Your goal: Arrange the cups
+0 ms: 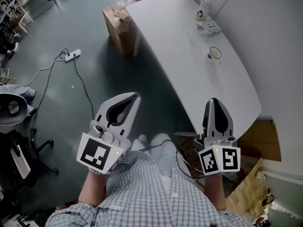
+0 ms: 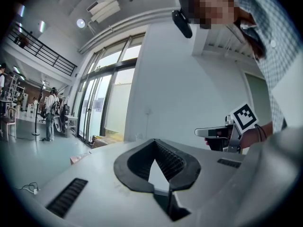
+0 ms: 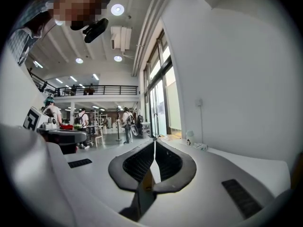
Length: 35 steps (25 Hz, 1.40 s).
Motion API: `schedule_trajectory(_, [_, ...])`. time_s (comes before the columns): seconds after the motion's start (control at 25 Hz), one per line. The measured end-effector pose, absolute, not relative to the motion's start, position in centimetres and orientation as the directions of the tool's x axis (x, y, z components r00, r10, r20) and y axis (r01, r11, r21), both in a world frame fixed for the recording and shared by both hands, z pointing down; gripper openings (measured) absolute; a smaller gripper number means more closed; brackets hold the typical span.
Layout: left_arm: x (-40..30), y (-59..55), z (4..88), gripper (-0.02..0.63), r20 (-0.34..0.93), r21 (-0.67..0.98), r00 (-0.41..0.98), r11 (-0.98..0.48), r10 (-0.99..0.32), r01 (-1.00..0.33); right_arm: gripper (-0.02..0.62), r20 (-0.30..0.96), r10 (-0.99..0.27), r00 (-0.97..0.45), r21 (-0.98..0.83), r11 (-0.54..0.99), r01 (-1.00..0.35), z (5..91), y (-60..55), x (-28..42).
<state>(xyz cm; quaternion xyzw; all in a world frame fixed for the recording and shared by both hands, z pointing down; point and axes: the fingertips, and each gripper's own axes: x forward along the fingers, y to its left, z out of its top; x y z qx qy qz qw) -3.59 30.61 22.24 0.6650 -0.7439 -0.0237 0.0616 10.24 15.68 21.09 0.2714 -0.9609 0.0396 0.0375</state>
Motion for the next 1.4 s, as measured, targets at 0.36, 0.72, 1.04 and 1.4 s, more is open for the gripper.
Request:
schedule_trajectory(0.36, [-5.6,26.5,22.0,0.008,0.022,0.11,-0.097,0.099,-0.995,-0.989,0.025,0.083,-0.534,-0.842,0.011,0.845,-0.535,20.4,11.8,9.0])
schedule_trajectory(0.72, [-8.1,19.2,20.8,0.008,0.031,0.063,-0.037,0.039,-0.999,-0.997,0.023,0.09,-0.551,-0.829,-0.02,0.832,-0.555,21.9,5.9,6.2])
schedule_trajectory(1.04, [-8.2,11.0,20.5,0.008,0.033,0.059,0.066,-0.064,-0.997,-0.996,0.025,0.107,-0.594,-0.797,0.046,0.804,-0.593,22.2,0.1,5.9])
schedule_trajectory(1.4, [-7.6,2.5,21.4,0.008,0.04,0.109,0.175,-0.17,-0.984,-0.979,0.025,0.142,-0.667,-0.731,0.068,0.744,-0.665,24.0,-5.5,7.5])
